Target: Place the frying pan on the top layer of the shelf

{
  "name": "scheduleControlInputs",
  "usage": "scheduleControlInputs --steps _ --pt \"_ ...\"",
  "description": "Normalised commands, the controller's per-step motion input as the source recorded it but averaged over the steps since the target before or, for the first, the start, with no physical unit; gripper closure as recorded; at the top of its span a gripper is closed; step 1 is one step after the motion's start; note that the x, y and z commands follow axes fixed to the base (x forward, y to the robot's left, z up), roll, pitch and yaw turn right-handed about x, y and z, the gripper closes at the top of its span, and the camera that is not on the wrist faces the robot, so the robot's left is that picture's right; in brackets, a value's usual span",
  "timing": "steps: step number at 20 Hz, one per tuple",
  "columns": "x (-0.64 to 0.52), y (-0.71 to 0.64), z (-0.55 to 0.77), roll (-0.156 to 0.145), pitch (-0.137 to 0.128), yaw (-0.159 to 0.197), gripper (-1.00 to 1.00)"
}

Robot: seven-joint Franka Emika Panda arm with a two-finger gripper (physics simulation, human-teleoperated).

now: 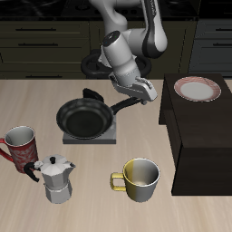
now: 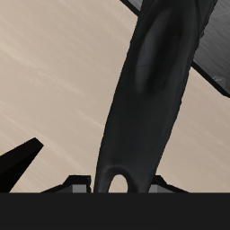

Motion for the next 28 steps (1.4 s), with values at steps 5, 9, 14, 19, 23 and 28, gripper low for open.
scheduleControlInputs --steps 5,9,14,19,23,28 --pt "-0.06 -0.27 0.3 -0.058 0.027 0.129 1.0" --pt "-0.09 -0.25 0.53 -0.064 -0.046 0.179 1.0" --pt "0.11 -0.25 0.42 -0.064 0.013 0.08 1.0" --pt "0.11 -0.21 0.3 -0.063 0.002 0.045 1.0" --pt "0.05 -0.06 0.33 -0.033 -0.029 0.099 1.0" --pt "0.08 -0.1 0.27 -0.034 0.0 0.042 1.0"
